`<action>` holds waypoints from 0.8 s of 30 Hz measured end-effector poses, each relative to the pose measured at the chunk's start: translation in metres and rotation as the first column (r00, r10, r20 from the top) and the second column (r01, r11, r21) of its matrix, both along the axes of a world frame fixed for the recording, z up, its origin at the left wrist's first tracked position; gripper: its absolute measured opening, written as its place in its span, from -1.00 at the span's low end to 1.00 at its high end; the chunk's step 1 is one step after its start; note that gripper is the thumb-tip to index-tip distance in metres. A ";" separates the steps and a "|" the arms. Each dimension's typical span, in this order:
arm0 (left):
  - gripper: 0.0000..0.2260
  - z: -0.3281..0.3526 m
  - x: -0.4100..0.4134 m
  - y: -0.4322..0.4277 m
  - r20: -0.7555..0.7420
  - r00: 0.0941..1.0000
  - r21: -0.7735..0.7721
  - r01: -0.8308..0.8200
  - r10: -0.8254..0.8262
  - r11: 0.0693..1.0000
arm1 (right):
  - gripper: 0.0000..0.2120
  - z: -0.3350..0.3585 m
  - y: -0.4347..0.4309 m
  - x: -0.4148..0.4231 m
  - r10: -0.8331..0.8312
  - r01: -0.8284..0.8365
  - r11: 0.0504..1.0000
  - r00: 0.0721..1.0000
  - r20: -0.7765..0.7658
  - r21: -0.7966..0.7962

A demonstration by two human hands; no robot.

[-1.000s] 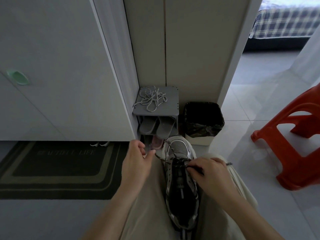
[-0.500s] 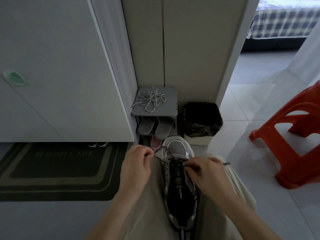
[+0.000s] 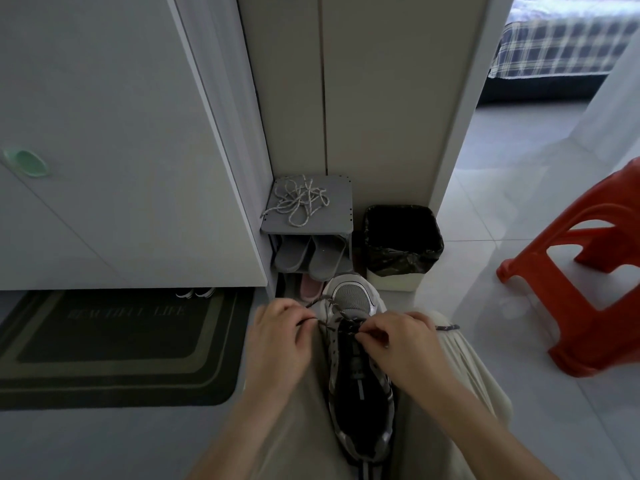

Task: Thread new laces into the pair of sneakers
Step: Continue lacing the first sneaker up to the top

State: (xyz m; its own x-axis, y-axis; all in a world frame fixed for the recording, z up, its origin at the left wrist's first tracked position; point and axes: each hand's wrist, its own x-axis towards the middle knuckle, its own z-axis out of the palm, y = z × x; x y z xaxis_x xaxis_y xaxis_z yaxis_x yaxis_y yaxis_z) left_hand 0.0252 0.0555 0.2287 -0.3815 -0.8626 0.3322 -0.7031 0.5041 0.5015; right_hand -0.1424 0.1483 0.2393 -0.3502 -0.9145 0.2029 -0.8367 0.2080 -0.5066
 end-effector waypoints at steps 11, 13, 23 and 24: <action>-0.82 -0.002 -0.007 0.008 0.200 0.971 -0.108 0.152 -0.128 0.983 | -0.87 -0.002 -0.009 0.010 0.014 -0.011 0.998 0.999 -0.049 0.060; -0.89 -0.003 -0.006 0.006 0.134 0.986 -0.083 0.112 -0.100 0.990 | -0.87 -0.001 -0.008 0.010 0.020 -0.017 0.998 0.999 -0.044 0.060; -0.90 -0.003 0.000 0.003 0.024 1.000 0.110 -0.009 0.006 0.994 | -0.92 -0.014 -0.016 0.019 -0.016 0.013 0.999 0.997 -0.073 -0.044; -0.84 -0.004 -0.001 0.003 0.080 0.996 0.108 0.039 -0.048 0.993 | -0.89 -0.017 -0.017 0.019 -0.017 0.012 0.998 0.996 -0.091 -0.055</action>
